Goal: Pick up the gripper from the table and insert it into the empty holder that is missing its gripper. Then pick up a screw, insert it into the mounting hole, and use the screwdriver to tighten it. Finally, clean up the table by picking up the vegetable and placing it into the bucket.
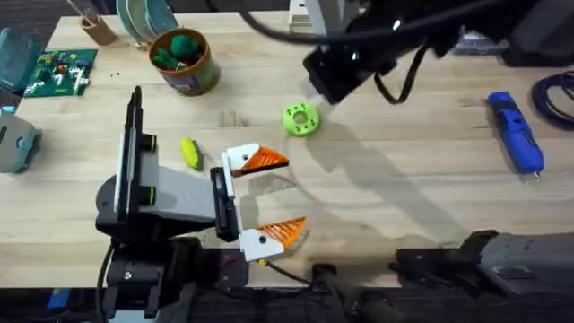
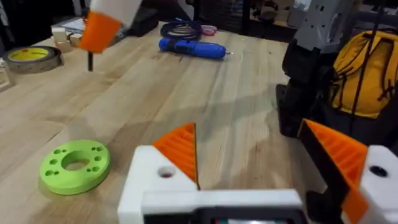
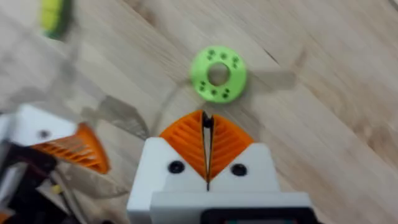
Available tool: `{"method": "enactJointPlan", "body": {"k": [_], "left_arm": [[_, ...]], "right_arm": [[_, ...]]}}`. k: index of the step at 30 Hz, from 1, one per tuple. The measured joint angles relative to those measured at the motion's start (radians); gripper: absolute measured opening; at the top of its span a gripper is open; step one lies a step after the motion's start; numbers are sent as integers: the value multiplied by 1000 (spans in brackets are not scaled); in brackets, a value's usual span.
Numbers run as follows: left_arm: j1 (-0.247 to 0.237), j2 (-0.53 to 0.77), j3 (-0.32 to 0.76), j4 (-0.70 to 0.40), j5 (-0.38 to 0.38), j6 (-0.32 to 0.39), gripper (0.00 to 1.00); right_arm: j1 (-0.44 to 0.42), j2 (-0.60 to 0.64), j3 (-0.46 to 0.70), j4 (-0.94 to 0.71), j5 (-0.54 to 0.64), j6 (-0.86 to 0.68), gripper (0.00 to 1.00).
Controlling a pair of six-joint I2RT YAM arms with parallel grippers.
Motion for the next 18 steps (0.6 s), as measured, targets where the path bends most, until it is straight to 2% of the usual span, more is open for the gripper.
{"method": "enactJointPlan", "body": {"k": [7,18], "left_arm": [[0,0,0,0,0,0,994],[0,0,0,0,0,0,993]], "right_arm": [[12,-3,113,-55,-185,-58,5],[146,-1,135,-144,-245,-108,5]]}}
